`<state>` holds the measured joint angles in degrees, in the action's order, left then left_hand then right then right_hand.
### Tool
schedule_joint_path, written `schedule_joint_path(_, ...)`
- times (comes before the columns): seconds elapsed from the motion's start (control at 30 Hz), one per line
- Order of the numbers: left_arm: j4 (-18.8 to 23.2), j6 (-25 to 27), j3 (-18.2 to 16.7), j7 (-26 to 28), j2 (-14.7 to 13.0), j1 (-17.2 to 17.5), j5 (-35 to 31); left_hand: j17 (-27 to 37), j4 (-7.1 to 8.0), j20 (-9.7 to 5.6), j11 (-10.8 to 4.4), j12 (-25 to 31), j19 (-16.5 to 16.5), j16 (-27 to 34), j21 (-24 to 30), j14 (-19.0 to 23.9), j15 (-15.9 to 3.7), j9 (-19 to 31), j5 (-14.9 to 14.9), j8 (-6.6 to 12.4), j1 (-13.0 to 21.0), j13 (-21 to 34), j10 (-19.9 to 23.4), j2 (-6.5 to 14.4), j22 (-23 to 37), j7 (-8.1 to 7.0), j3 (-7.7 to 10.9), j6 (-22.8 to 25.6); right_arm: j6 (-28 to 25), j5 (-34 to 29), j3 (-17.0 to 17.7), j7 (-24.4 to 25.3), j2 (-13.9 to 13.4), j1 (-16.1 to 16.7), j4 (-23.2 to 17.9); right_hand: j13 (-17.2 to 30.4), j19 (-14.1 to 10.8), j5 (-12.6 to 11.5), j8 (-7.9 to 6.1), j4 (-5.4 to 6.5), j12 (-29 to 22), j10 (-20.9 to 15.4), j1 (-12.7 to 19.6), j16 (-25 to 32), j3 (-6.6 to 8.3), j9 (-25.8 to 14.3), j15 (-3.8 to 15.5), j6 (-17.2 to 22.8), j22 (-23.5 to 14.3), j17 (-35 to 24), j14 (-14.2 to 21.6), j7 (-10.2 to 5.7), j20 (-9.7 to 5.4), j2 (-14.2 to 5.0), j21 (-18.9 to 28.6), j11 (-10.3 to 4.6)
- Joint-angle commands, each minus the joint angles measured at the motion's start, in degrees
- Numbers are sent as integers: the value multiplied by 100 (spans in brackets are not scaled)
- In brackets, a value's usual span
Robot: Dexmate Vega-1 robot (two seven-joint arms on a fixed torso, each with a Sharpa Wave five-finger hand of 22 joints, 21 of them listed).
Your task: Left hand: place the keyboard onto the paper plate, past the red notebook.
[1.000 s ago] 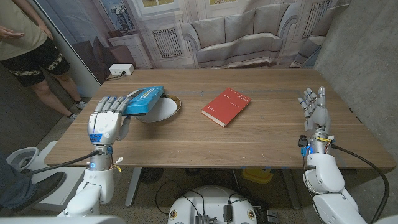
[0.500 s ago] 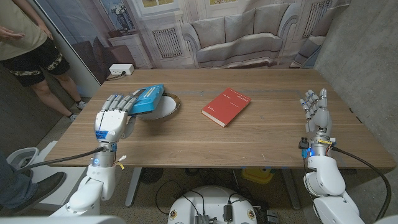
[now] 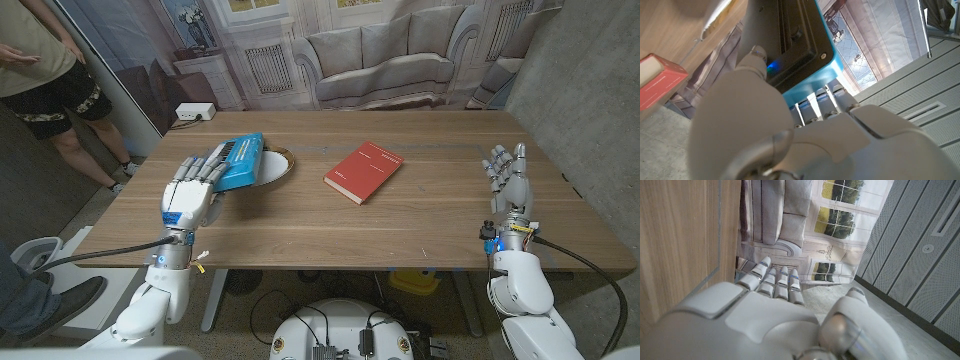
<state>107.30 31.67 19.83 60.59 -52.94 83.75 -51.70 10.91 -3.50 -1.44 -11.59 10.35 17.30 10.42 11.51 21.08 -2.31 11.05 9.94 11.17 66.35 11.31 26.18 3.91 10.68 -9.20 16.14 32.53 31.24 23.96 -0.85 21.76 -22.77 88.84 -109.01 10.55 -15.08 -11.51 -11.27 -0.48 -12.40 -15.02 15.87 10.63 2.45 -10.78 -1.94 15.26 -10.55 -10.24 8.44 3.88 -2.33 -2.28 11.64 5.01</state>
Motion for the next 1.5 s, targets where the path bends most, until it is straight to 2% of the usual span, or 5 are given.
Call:
schedule_joint_path(0.03, 114, 146, 263, -282, -207, -74, 47, 18, 4, 54, -27, -16, -93, -20, -31, -104, -692, 24, 22, -19, -42, 18, -108, -8, 2, -56, -36, -92, 52, 57, -27, 1, 46, 23, 76, 21, -45, -8, -11, -1, 4, -53, -3, 2, -8, -32, -17, 43, -6, -23, 49, -19, 20, -21, -5, -22)
schedule_joint_path(0.2, 156, 154, 321, -337, -278, -88, 46, 18, 5, 75, -31, -20, -156, -22, -37, -183, -697, 25, 29, -18, -63, 18, -208, -28, 2, -60, -54, -157, 114, 51, -16, 2, 64, 68, 89, 21, -46, -8, -10, -2, 6, -50, -4, 2, -11, -32, -17, 42, -6, -23, 49, -25, 18, -22, -4, 3)
schedule_joint_path(0.77, 207, 143, 503, -489, -411, -44, 92, 16, 12, 89, -42, 0, -274, -10, -33, -333, -735, 27, 49, -12, -131, 17, -393, -85, 1, -130, -107, -316, 266, -3, 30, -8, 110, 204, 72, 21, -42, -9, -9, -6, 8, -45, -4, 2, -19, -32, -17, 37, -7, -23, 51, -19, 25, -25, -5, -48)
schedule_joint_path(0.87, 193, 120, 533, -520, -434, -59, 102, 16, 13, 86, -46, 2, -288, -4, -32, -338, -738, 27, 52, -10, -140, 16, -413, -90, 1, -133, -114, -333, 307, -16, 32, -11, 135, 213, 92, 21, -41, -9, -9, -7, 8, -45, -4, 1, -22, -32, -21, 38, -7, -22, 51, -17, 23, -25, -5, -14)
schedule_joint_path(1.5, 119, -254, 744, -916, -727, -346, 65, 14, 12, 97, -57, 14, -405, -5, -42, -445, -731, 27, 74, 0, -173, 14, -503, -123, 0, -192, -145, -418, 369, -157, 25, 86, 279, 293, 53, 21, -38, -10, -11, -13, 8, -46, 0, 1, -29, -32, -19, 42, -8, -22, 51, -25, 28, -33, -6, -20)
